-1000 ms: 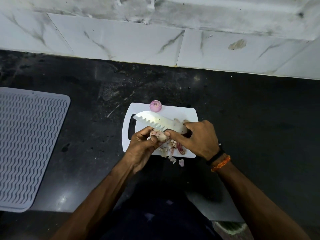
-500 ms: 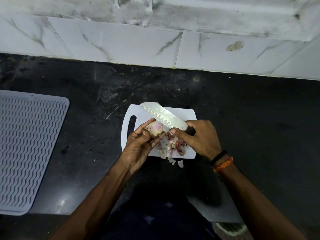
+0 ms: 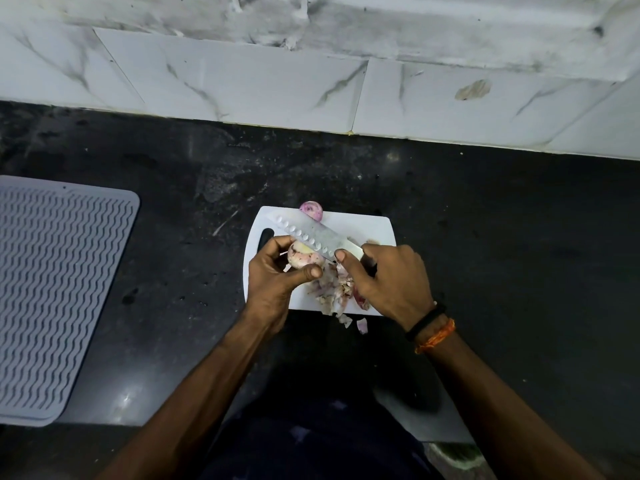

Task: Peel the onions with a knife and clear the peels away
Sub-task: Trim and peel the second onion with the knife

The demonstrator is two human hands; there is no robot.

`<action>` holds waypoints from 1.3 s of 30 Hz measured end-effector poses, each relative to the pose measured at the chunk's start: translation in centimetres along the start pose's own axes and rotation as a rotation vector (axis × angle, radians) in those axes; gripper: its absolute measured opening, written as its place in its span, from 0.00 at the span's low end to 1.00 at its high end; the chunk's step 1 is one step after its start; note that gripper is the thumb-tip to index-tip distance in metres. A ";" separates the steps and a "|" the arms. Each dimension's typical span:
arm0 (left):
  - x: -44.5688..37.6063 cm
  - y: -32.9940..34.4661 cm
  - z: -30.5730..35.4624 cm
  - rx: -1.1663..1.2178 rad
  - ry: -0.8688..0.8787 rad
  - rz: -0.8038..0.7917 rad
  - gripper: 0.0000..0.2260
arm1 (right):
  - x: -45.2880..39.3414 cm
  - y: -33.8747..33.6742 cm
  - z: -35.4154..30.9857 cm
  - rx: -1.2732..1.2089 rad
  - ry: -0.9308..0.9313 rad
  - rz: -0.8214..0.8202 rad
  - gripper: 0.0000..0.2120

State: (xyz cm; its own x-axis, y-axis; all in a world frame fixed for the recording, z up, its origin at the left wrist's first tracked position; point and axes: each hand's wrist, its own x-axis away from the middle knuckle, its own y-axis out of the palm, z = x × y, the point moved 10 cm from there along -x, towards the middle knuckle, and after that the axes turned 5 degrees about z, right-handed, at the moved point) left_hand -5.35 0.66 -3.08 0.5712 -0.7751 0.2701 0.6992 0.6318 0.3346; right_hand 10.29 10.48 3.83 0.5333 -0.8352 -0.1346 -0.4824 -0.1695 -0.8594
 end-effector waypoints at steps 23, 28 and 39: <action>1.1 1.8 -2.1 0.169 -0.343 -0.179 0.15 | -0.8 0.7 1.3 0.021 -0.037 -0.049 0.33; 1.0 2.1 -3.1 0.265 -0.414 -0.030 0.09 | -0.7 -0.2 1.2 0.071 0.024 0.032 0.35; 0.0 1.2 -3.9 0.432 -0.469 0.121 0.08 | 0.3 -0.1 2.0 -0.032 0.102 0.028 0.32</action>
State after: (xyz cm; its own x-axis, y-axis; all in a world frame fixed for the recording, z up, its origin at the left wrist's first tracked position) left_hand -2.81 1.42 -6.14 0.3183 -0.6786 0.6620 0.3500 0.7331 0.5832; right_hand 11.85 11.32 2.91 0.4468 -0.8884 -0.1058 -0.5189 -0.1610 -0.8395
